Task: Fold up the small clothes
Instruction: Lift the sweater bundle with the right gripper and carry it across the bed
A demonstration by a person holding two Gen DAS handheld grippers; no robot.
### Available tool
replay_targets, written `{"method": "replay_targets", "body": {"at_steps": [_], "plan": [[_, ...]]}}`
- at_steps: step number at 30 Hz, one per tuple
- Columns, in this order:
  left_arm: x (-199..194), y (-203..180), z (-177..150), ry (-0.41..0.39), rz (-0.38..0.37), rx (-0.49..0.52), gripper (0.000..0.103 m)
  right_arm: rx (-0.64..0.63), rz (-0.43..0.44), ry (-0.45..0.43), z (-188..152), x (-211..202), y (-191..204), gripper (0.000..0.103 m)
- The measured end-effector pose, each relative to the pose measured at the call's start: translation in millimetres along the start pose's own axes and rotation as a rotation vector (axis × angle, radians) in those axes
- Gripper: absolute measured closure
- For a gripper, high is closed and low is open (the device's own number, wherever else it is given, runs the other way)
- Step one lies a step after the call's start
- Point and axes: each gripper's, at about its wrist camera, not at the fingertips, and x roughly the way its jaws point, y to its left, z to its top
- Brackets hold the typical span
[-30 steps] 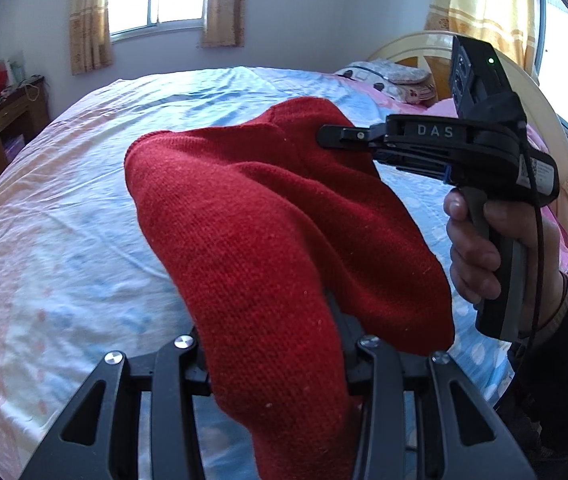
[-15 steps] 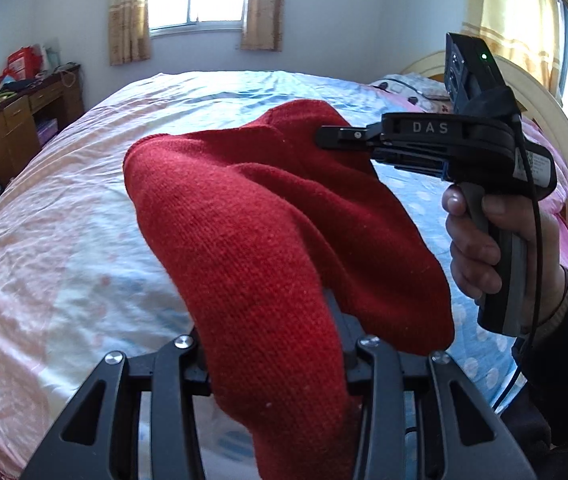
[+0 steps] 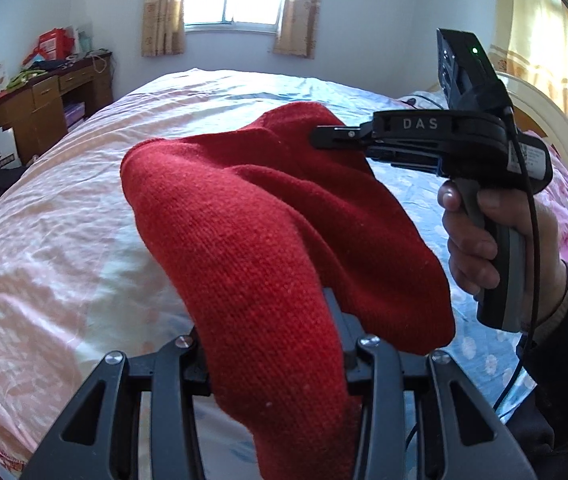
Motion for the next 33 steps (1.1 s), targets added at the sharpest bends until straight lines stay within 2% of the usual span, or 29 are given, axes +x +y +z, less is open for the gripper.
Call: {"method": "replay_targets", "body": {"at_steps": [7,15,27,33], "plan": [[-6,19,-5,-0.012,0.023,-0.052,0.061,-0.044,0.009,0.035,6,30,29,0.085],[-2,31,-15,-0.021,0.083,-0.059,0.061,-0.077,0.002,0.093,11,70,47,0.085],[13,45,-39,0.017,0.086,-0.120,0.059,-0.040,-0.020,0.165,-2,113,38,0.085],[11,46,-51,-0.021,0.085,-0.134,0.053,0.003,-0.055,0.201,-14,127,20,0.085]]}}
